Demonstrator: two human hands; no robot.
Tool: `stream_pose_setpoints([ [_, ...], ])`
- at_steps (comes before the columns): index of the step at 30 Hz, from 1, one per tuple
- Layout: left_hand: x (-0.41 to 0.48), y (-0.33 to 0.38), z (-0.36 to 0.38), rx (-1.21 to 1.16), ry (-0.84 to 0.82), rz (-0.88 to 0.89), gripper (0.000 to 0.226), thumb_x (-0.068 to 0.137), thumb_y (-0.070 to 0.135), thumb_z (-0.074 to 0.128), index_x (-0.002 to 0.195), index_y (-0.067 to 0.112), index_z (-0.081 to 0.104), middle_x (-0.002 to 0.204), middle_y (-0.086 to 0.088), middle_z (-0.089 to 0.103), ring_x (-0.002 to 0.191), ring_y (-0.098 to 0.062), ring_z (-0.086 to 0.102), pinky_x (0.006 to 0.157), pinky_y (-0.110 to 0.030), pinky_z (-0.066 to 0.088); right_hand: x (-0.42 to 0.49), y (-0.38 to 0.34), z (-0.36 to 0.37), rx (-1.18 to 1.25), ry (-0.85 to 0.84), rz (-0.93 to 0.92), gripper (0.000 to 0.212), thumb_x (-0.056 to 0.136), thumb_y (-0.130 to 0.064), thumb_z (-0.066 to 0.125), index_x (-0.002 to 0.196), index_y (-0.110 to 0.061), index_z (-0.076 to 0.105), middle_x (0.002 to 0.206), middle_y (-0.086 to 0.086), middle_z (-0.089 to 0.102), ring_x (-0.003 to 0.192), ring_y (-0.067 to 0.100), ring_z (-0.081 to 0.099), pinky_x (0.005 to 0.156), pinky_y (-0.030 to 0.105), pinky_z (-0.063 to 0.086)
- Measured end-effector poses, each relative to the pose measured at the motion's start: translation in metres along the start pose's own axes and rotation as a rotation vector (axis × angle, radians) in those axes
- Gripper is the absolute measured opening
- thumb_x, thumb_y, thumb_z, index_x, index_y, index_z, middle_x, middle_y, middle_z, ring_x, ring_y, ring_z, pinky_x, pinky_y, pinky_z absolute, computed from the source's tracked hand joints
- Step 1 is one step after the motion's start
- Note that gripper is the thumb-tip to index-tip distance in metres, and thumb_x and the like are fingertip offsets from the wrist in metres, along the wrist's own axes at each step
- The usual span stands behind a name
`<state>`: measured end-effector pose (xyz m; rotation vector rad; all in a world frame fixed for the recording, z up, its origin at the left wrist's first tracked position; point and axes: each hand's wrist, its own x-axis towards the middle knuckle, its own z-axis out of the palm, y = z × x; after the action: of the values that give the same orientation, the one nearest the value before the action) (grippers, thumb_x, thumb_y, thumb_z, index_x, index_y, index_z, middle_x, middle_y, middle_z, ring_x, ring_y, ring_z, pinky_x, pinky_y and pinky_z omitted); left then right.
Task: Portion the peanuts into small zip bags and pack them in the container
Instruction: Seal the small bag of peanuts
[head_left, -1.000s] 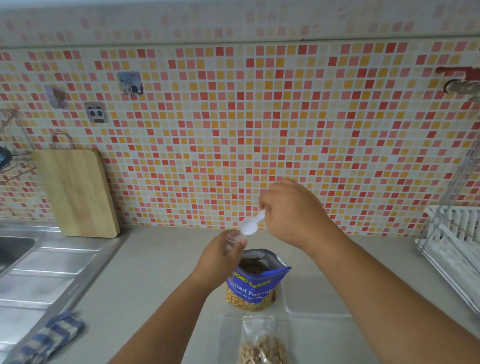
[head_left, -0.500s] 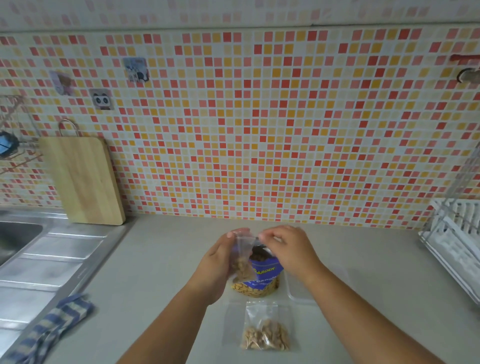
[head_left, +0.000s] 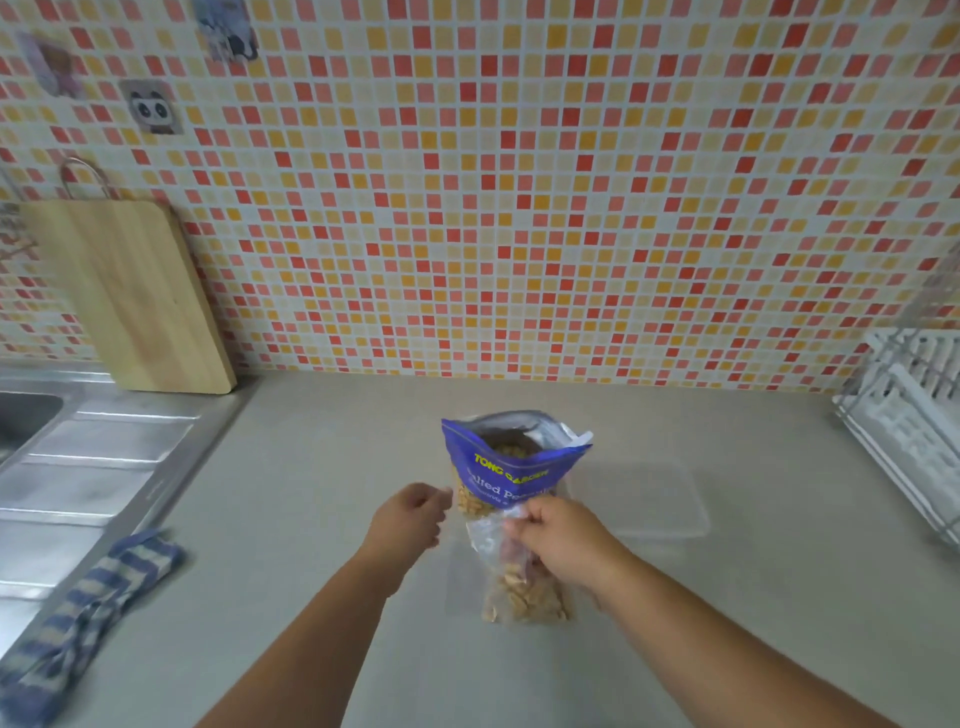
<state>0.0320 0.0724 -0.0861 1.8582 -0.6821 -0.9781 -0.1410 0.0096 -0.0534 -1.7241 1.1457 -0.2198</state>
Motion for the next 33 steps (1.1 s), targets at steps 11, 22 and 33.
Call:
stream_pose_setpoints([
  [11, 0.033, -0.054, 0.024, 0.777, -0.100, 0.066, 0.008, 0.079, 0.029, 0.061, 0.077, 0.027, 0.054, 0.101, -0.002, 0.044, 0.105, -0.024, 0.054, 0.088, -0.028, 0.046, 0.033, 0.035, 0.043, -0.124, 0.192, 0.195, 0.020, 0.091, -0.026, 0.052, 0.082, -0.013, 0.064, 0.097, 0.012, 0.070, 0.093, 0.030, 0.064, 0.075, 0.027, 0.045],
  [22, 0.009, -0.018, -0.032, 0.176, 0.010, 0.017, 0.008, 0.078, 0.011, 0.069, 0.077, 0.019, 0.071, 0.069, 0.002, 0.066, 0.059, -0.013, 0.057, 0.064, -0.025, 0.049, 0.037, 0.039, 0.048, -0.308, 0.217, 0.108, 0.030, 0.079, -0.054, 0.062, 0.089, -0.026, 0.061, 0.102, -0.002, 0.069, 0.096, 0.020, 0.063, 0.079, 0.026, 0.050],
  [33, -0.031, 0.032, -0.018, -0.091, -0.374, 0.063, 0.012, 0.076, 0.009, 0.074, 0.087, 0.014, 0.076, 0.066, 0.002, 0.060, 0.059, -0.011, 0.048, 0.067, -0.023, 0.045, -0.004, -0.007, 0.023, 0.287, 0.322, -0.193, 0.023, 0.089, -0.022, 0.062, 0.069, -0.033, 0.060, 0.066, -0.010, 0.060, 0.061, -0.002, 0.050, 0.059, 0.009, 0.040],
])
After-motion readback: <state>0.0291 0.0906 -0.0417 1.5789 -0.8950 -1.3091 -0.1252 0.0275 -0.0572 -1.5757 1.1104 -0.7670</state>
